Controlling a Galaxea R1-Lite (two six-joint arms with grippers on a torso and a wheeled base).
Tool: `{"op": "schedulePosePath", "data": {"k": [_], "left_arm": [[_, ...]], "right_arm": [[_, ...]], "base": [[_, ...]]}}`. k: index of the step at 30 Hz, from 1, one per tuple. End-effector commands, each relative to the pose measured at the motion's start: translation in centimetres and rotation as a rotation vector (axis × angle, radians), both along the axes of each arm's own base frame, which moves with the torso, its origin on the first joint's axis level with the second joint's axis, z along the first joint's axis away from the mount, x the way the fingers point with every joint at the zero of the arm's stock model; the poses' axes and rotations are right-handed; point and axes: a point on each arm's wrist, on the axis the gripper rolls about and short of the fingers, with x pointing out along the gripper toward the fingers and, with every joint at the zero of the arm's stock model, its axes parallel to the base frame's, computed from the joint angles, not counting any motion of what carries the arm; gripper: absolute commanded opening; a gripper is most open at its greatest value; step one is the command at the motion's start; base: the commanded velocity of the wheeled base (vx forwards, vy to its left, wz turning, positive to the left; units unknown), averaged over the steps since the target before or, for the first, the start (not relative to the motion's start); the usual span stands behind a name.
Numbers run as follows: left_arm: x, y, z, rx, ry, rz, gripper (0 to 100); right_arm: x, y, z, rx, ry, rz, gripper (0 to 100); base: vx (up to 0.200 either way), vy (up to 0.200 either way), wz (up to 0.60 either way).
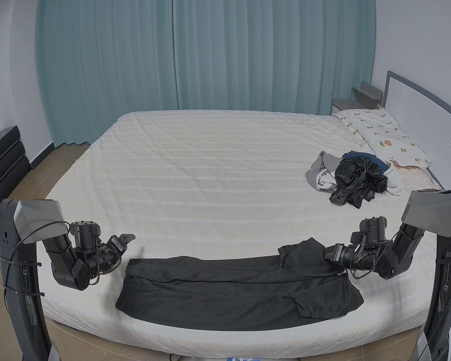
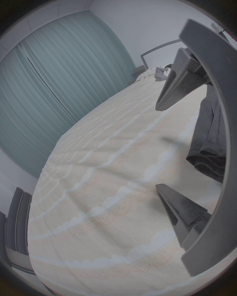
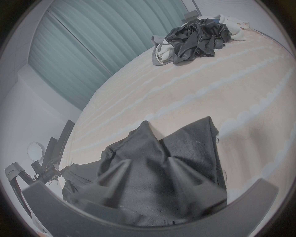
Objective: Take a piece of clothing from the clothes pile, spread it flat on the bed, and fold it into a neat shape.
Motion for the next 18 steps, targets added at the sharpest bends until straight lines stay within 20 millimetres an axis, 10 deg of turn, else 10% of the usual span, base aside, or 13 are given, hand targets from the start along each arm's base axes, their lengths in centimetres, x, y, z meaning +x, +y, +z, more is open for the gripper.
{"op": "schedulePosePath", "data": {"k": [1, 18], "left_arm": [[0.0, 0.0, 0.1, 0.001, -0.003, 0.002, 100], [-0.2, 0.0, 0.2, 0.003, 0.0, 0.003, 100]], "right_arm": [[-0.7, -0.6, 0.6, -0.008, -0.004, -0.005, 0], [-2.7, -2.8, 0.9, 0.002, 0.03, 0.014, 0]], "base": [[0.0, 0.0, 0.0], [0.0, 0.0, 0.0]]}}
